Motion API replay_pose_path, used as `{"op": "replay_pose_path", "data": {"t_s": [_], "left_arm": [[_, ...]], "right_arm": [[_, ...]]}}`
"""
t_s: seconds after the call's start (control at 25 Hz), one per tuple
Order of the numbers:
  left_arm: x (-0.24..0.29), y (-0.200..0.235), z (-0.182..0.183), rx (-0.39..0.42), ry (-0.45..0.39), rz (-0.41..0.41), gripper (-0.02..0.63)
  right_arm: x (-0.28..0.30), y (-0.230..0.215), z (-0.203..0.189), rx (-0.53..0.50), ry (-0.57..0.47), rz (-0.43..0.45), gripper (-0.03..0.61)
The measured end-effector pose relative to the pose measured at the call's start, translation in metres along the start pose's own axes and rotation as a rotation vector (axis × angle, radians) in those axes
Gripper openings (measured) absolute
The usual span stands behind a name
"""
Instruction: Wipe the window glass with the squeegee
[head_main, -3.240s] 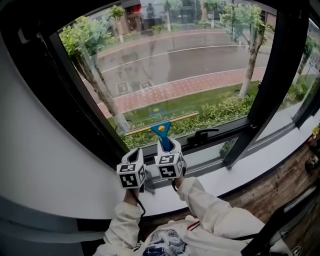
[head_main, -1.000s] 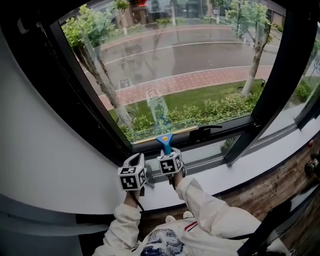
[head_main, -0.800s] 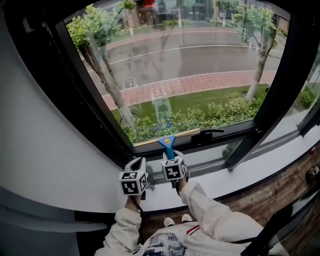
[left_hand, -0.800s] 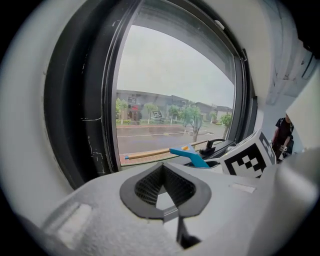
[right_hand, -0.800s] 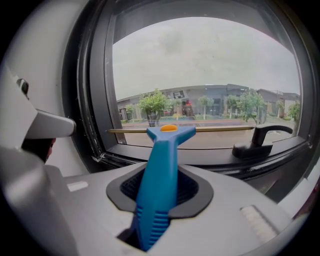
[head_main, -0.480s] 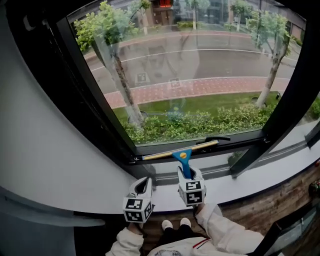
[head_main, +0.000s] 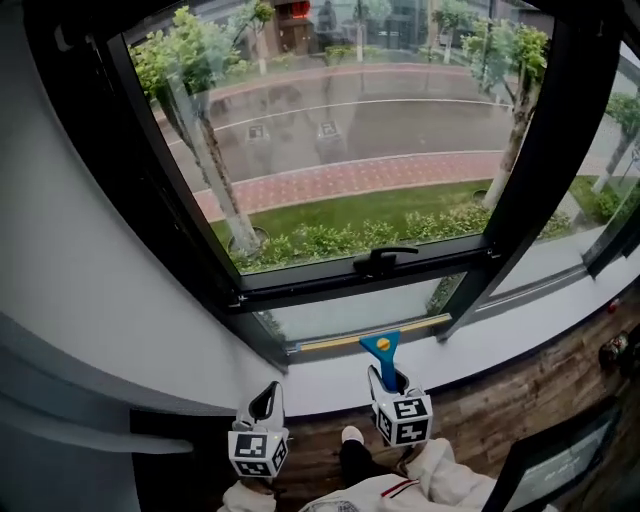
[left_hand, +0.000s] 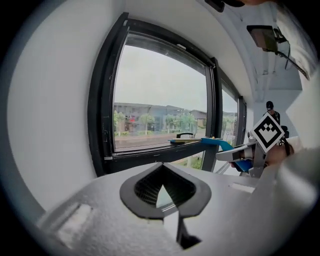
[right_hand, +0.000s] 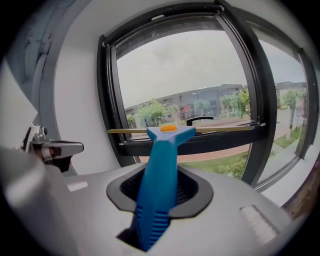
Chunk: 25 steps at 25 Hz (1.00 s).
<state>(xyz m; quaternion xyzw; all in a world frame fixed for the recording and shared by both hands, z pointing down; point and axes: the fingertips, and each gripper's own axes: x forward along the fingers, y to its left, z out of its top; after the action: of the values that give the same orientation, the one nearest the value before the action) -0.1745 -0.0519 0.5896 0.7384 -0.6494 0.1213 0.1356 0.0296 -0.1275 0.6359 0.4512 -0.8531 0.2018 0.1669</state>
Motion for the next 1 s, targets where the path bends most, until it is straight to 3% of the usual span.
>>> {"op": "replay_pose_path", "data": {"t_s": [0.24, 0.6, 1.0], "left_arm": [[-0.079, -0.052, -0.006, 0.036, -0.066, -0.051, 0.0], [-0.22, -0.12, -0.044, 0.002, -0.124, -0.079, 0.0], [-0.289, -0.162, -0.045, -0.001, -0.155, -0.078, 0.0]], "right_arm": [[-0.101, 0.032, -0.018, -0.004, -0.077, -0.037, 0.114], [-0.258, 0.087, -0.059, -0.049, -0.154, -0.057, 0.114], [-0.34, 0.097, -0.065, -0.074, -0.197, -0.065, 0.114]]}}
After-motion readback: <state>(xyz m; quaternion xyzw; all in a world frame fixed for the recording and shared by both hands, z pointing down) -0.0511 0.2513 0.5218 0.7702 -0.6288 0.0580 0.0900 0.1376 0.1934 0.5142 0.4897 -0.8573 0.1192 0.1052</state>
